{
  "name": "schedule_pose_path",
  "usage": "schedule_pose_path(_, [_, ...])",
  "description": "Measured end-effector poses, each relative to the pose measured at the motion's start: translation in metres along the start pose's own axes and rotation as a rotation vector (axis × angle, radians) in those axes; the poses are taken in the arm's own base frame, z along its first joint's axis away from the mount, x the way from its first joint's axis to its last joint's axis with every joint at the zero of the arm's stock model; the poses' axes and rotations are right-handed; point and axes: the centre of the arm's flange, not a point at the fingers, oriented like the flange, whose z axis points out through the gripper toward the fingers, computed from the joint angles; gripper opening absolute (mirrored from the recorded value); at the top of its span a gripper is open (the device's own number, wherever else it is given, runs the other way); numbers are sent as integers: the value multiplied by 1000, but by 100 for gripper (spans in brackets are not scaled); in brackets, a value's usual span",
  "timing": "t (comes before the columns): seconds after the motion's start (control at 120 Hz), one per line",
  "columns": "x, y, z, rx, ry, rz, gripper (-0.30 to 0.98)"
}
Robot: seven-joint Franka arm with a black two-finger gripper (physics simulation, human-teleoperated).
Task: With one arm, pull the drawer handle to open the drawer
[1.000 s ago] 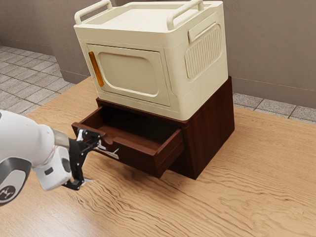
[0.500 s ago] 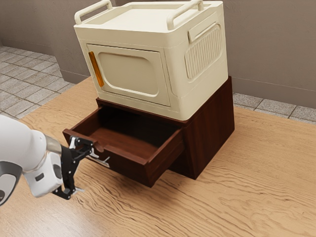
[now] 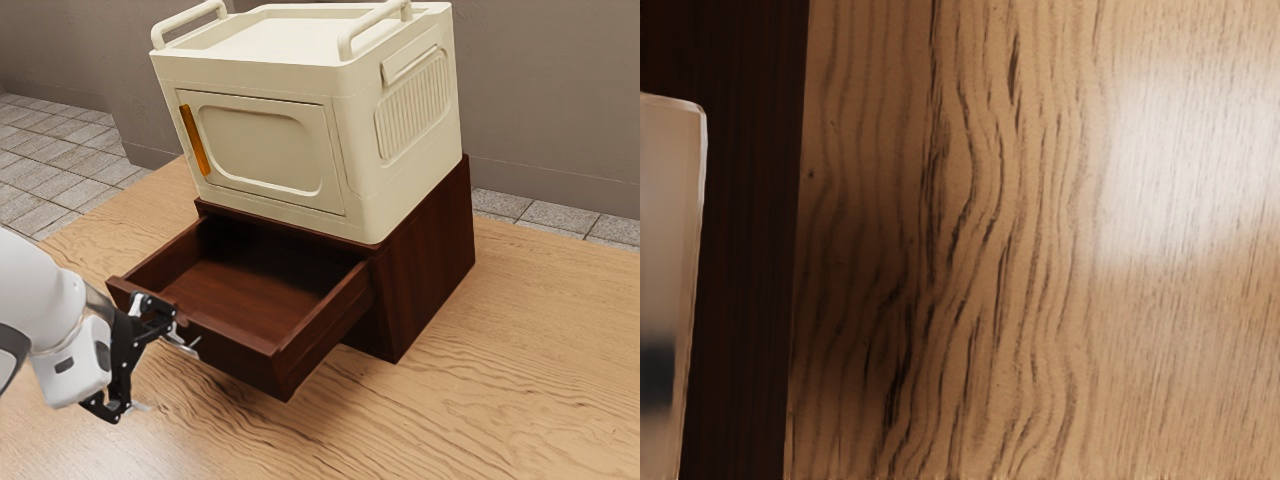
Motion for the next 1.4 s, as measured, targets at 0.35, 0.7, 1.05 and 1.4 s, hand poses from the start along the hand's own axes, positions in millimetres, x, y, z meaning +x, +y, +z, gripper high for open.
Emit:
schedule_pose_path(0.35, [8,-1,-25,16,-10,17,68])
schedule_pose_path(0.7, [34,-19,-137,139,-21,32,69])
schedule_pose_path(1.05, [70,-91,-289,96,-24,-203,69])
schedule_pose_path(1.4, [96,-191,-236,-157,-160,-617,69])
